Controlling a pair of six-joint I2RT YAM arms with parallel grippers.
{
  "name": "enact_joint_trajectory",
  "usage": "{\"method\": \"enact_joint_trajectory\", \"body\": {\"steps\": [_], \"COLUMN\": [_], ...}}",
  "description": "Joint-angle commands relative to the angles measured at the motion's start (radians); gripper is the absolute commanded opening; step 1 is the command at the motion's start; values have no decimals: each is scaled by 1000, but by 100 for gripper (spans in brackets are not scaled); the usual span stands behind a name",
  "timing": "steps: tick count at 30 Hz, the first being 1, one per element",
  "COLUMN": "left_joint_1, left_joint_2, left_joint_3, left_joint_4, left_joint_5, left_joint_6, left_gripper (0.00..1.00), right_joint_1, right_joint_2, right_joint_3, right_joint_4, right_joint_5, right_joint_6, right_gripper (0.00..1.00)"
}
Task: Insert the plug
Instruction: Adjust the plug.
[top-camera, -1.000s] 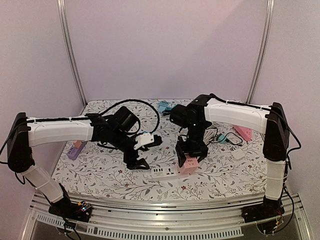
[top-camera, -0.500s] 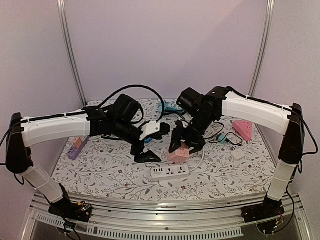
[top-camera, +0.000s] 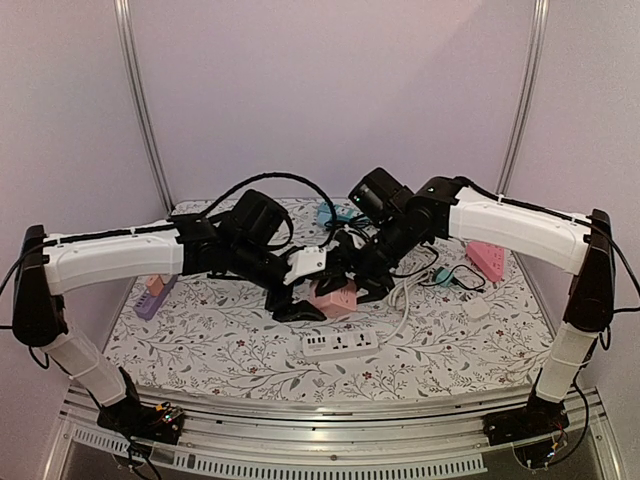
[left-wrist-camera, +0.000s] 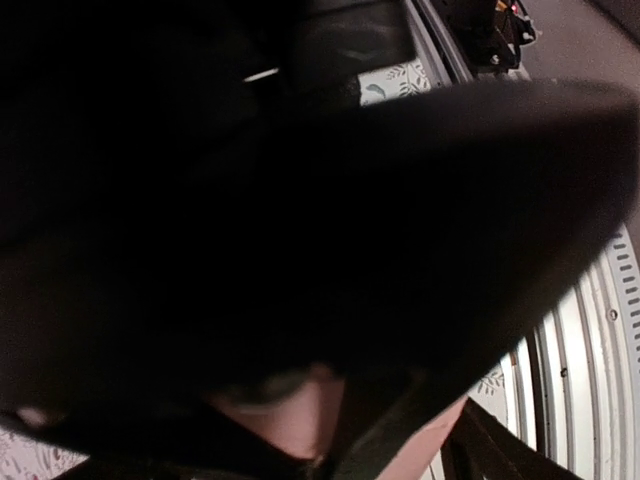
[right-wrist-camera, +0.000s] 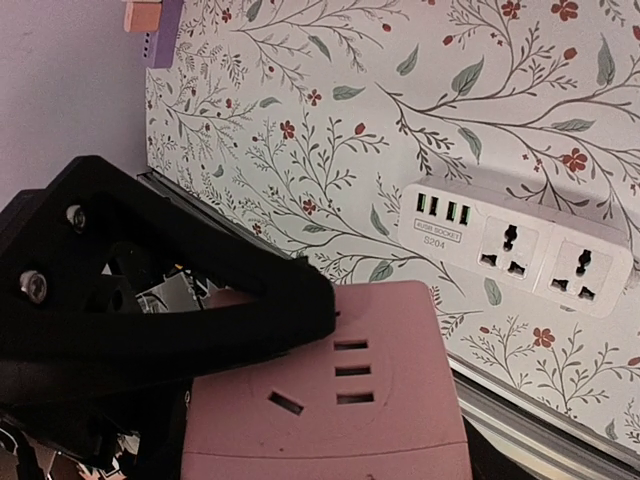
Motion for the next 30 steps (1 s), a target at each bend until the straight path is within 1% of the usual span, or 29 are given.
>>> {"method": "enact_joint_trajectory", "body": {"steps": [1, 3, 6, 7, 8, 9, 10, 11, 12, 13, 14, 16, 17, 20, 22, 26, 30], "left_joint_1": [-2, 0, 2, 5, 5, 8, 11, 14, 19, 23, 28, 39, 45, 53, 54, 54, 53], "left_joint_2": [10, 10, 12, 13, 12, 12, 13, 13, 12, 12, 10, 7, 5, 1, 2, 16, 28], "left_joint_3": [30, 39, 53, 56, 60, 61, 63, 64, 65, 65, 67, 70, 70, 71, 70, 69, 73], "left_joint_4": [-14, -23, -42, -51, -56, -58, -57, -58, -56, -50, -46, -39, -34, -21, -13, 3, 18], "left_joint_5": [-32, -28, 1, 16, 25, 32, 39, 43, 47, 47, 50, 62, 67, 65, 62, 52, 27], "left_joint_6": [11, 2, -11, -16, -22, -36, -47, -58, -74, -91, -111, -149, -169, -211, -228, -254, -273], "left_gripper": [71, 55, 27, 14, 5, 0, 0, 0, 0, 0, 0, 0, 0, 0, 0, 0, 0], "right_joint_1": [7, 7, 7, 7, 7, 7, 6, 7, 7, 7, 7, 11, 13, 22, 26, 50, 89], "right_joint_2": [-41, -40, -38, -39, -40, -42, -42, -45, -48, -54, -62, -94, -111, -198, -249, -292, -276], "right_joint_3": [-12, -12, -15, -15, -15, -15, -15, -17, -20, -27, -35, -76, -110, -249, -321, -386, -383], "right_joint_4": [70, 77, 92, 93, 94, 94, 94, 93, 93, 94, 99, 137, 179, 401, 493, 568, 583], "right_joint_5": [-43, -49, -59, -57, -52, -45, -30, -10, 19, 53, 94, 172, 201, 256, 295, 368, 444], "right_joint_6": [15, 15, 13, 13, 11, 6, 2, -4, -7, -13, -21, -32, -33, -4, 20, 60, 98], "right_gripper": [0, 0, 0, 0, 0, 0, 4, 17, 33, 55, 75, 95, 98, 99, 99, 98, 93]}}
